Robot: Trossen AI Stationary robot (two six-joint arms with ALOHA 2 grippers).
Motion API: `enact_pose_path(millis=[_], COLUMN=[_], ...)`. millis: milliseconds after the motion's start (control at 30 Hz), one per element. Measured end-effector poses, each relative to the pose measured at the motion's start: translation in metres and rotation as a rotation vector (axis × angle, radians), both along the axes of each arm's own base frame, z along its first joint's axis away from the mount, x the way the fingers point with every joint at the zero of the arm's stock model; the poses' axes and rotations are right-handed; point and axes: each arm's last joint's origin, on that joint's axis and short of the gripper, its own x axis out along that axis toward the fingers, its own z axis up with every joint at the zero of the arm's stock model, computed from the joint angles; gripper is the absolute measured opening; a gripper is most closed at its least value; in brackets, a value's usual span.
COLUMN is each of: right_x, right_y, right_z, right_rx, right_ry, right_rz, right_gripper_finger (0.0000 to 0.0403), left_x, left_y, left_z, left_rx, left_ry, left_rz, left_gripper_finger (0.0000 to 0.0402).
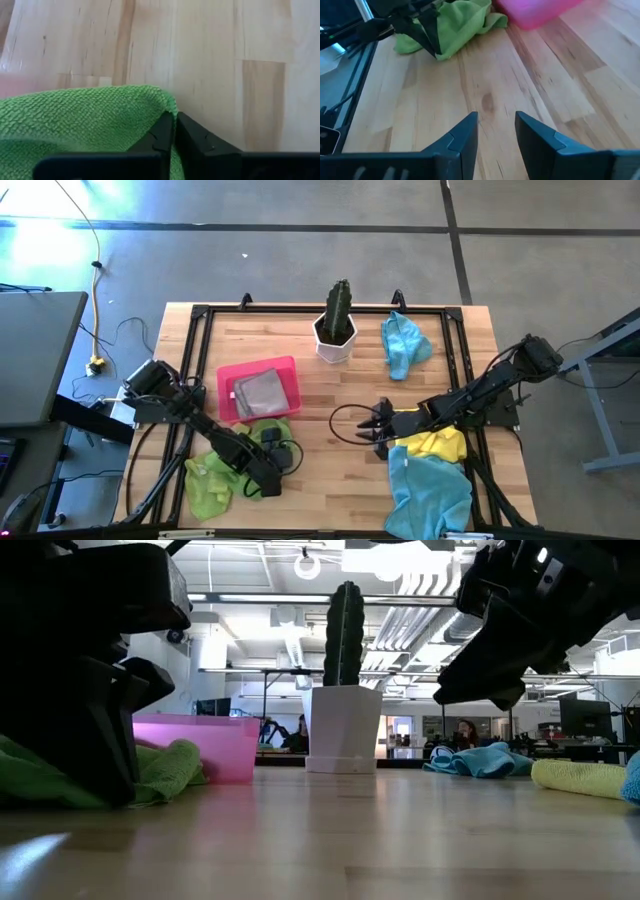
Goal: Fold microfiber towels
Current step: Fold the green microfiber cloth
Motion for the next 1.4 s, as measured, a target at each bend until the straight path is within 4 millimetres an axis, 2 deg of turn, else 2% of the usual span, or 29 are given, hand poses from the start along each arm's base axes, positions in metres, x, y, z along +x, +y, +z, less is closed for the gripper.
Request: enact_pose_path(millis=[167,300,733,967,1200,1400], right_x=[0.002,0.004,0.011,0.011,0.014,0.019], right_y=[0.001,0.002,0.005,0.005,0.013,0.019], right_z=[0.003,0.008,0.027,0.027,0.014,-0.001], right_rx=[-0.059,-0.083,-0.180,-0.195,-0.200,-0.198], right_ry=[-0.040,-0.094,-0.301,-0.319,-0.295,-0.298], right_rz=[0.043,0.064,0.124,0.131,0.159,0.172], right_gripper_finger=[0.0124,0.0124,0.0124,0.0124,0.0124,0.0124], left_x=[0.002,0.011,0.041,0.054,0.062,0.067], left_y=[0.003,0.002,-0.012,-0.002,0.015,0.027], left_z=[0.003,0.016,0.116,0.166,0.199,0.219], left_rx=[0.003,0.002,0.121,0.208,0.250,0.265], left_ry=[0.002,0.000,-0.041,-0.088,-0.112,-0.145], left_rz=[0.005,0.010,-0.101,-0.109,-0.113,-0.114], left_gripper_finger=[0.0011,0.0003,0.0001,0.0001,0.0001,0.0000])
